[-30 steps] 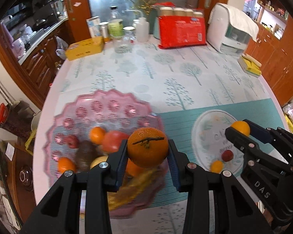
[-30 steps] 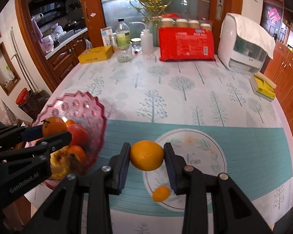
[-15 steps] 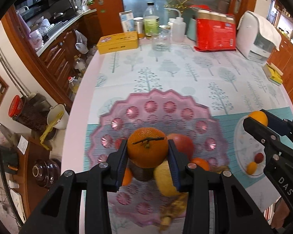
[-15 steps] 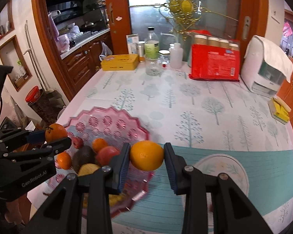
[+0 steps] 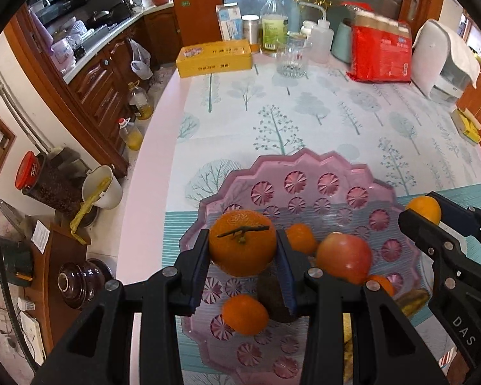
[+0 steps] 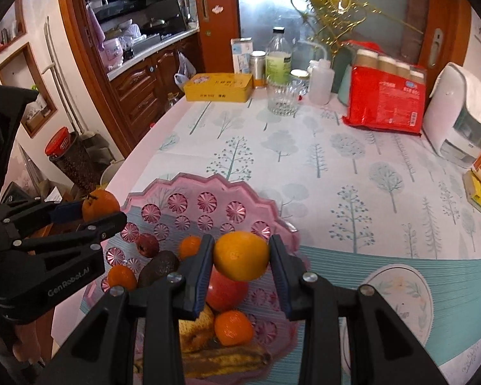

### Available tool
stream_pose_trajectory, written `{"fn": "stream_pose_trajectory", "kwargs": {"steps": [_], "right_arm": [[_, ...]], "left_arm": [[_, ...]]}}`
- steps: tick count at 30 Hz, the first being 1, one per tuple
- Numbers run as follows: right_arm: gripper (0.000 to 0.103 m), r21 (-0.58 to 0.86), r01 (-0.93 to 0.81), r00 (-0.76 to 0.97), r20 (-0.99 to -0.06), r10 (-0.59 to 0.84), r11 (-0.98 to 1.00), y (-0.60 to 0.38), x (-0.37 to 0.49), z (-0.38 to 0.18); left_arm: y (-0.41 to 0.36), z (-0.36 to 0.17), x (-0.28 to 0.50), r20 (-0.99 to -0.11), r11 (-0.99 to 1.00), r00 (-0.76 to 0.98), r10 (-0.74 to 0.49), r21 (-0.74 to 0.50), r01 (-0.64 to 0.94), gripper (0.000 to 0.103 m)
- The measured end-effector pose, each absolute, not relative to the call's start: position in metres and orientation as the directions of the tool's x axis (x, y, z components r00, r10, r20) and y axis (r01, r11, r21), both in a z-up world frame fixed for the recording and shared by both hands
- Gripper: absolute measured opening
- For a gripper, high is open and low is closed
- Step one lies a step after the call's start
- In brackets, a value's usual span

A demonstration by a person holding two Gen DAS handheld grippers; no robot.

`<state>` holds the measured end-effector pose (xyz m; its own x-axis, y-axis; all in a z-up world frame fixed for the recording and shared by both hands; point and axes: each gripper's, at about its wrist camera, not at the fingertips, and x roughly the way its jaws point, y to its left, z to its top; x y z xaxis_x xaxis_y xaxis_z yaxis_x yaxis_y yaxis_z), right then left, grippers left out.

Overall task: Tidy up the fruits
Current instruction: 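Carry the orange into the pink bowl with the left gripper while the right gripper carries the tangerine there, then open both grippers to release the orange and tangerine in the bowl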

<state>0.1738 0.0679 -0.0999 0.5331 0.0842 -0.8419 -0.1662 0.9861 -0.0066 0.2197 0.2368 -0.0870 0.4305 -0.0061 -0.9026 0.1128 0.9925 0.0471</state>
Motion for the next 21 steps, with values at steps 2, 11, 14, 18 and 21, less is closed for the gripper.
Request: {"fn": "stream_pose_trajectory", "kwargs": {"steps": [2, 11, 14, 18, 21], "right_arm": [[0.035, -0.004, -0.168, 0.514, -0.853, 0.084, 0.986, 0.071, 0.179, -0.107], [0.035, 0.005, -0.136, 0.422, -0.904, 0.062, 0.991, 0.074, 0.202, -0.143], [0.036, -0.008, -0.132, 0.407, -0.912, 0.047, 0.991, 0.076, 0.206, -0.150], [0.036, -0.021, -0.128, 0.402, -0.915, 0.032, 0.992, 0.076, 0.209, -0.154], [0.036, -0.020, -0.125, 0.388, -0.921, 0.030, 0.992, 0.075, 0.212, -0.157]], "left_arm": [[0.237, -0.095, 0.224, -0.911, 0.992, 0.412, -0.011, 0.042, 0.120, 0.038], [0.229, -0.129, 0.239, -0.942, 0.986, 0.335, -0.034, 0.023, 0.166, 0.038], [0.226, -0.135, 0.244, -0.945, 0.984, 0.324, -0.039, 0.020, 0.177, 0.038], [0.223, -0.143, 0.250, -0.951, 0.983, 0.307, -0.041, 0.018, 0.185, 0.038], [0.223, -0.147, 0.252, -0.954, 0.982, 0.298, -0.041, 0.017, 0.189, 0.038]]}}
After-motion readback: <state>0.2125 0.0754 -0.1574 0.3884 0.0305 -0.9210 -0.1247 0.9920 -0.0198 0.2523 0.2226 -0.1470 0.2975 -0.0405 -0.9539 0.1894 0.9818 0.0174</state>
